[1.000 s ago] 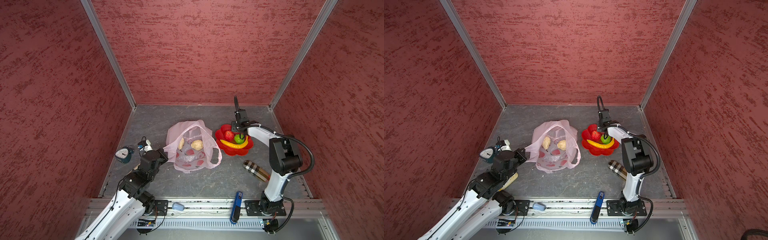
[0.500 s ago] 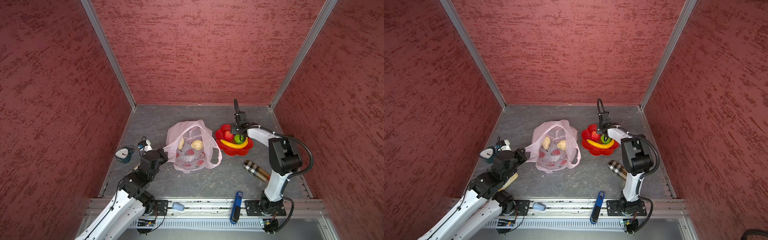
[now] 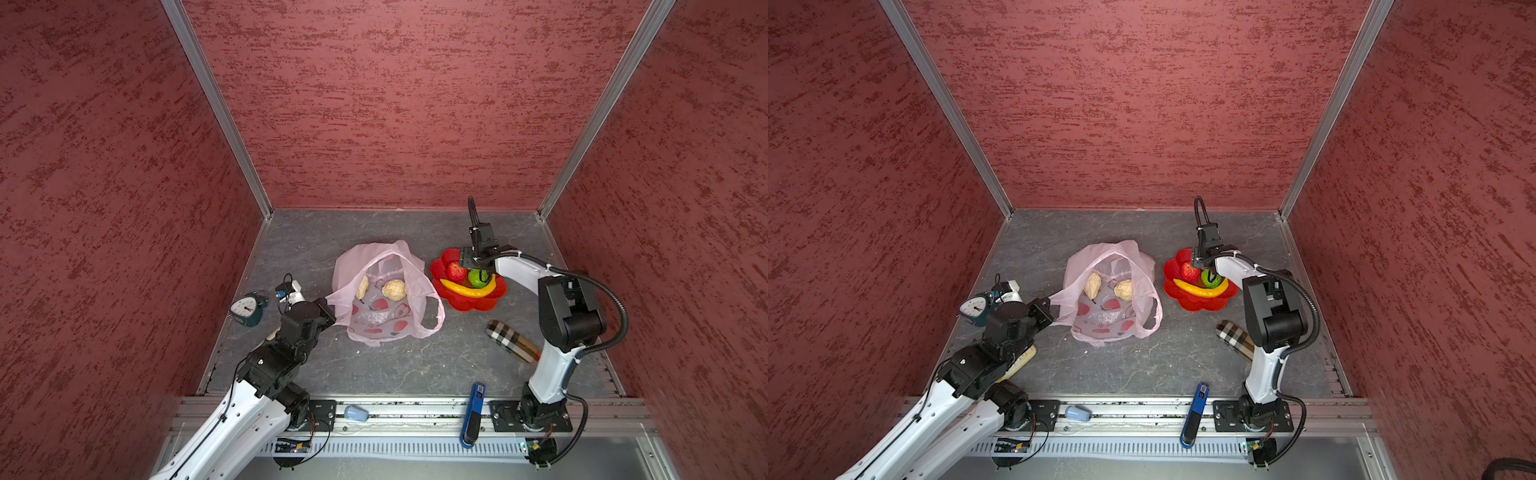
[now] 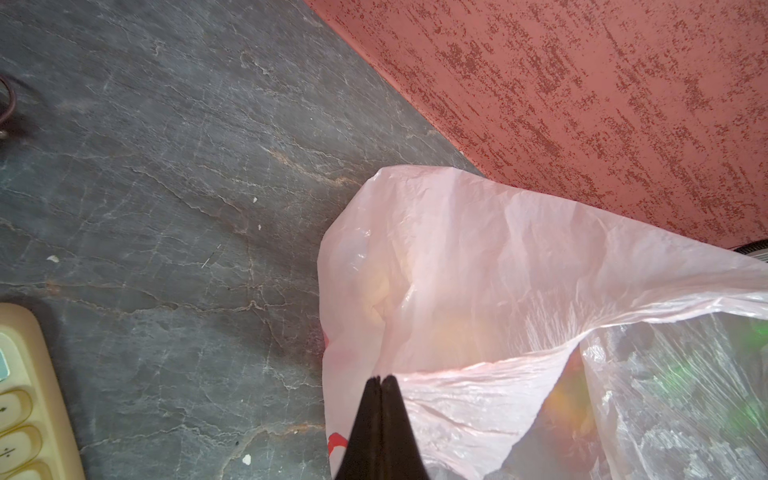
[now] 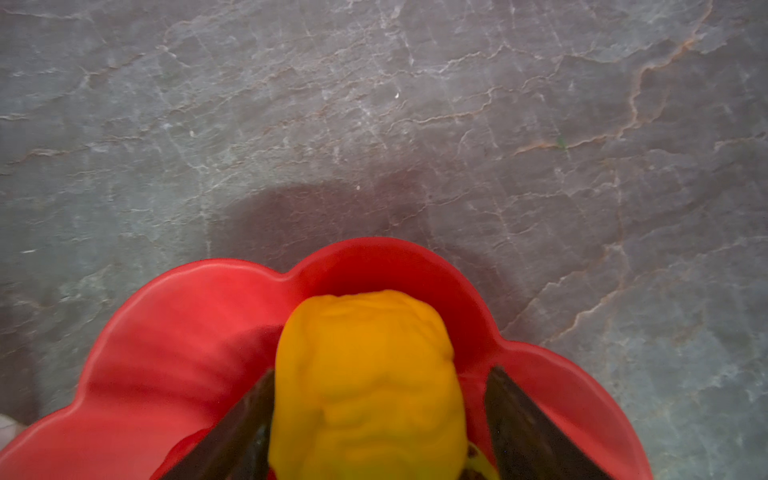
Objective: Take the fake fruits out of the plastic bag
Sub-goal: 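Raise the right gripper off the plate and move it over the bag mouth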
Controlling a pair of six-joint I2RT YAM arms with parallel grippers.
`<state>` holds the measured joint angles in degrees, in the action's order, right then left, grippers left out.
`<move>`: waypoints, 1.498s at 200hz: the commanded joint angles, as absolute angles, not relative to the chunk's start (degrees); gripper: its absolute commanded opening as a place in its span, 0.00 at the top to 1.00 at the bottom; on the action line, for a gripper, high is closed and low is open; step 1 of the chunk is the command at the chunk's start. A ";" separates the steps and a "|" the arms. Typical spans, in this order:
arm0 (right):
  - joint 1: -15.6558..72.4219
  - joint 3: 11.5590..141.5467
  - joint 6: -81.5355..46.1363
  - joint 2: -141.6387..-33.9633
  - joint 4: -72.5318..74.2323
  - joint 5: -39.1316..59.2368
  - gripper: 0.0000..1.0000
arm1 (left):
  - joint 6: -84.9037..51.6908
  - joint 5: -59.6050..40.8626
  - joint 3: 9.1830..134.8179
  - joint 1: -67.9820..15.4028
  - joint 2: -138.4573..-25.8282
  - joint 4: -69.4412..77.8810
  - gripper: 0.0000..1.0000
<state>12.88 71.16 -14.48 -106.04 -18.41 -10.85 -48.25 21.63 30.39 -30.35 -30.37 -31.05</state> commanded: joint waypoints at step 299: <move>58.37 88.15 -16.61 -101.04 -32.47 -5.81 0.33 | -45.82 21.44 33.00 -30.85 -33.44 -26.66 0.96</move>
<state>59.37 88.77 -16.29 -97.91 -34.06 -7.22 -46.46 21.50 30.89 -30.55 -33.06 -28.16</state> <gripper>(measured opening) 0.669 0.050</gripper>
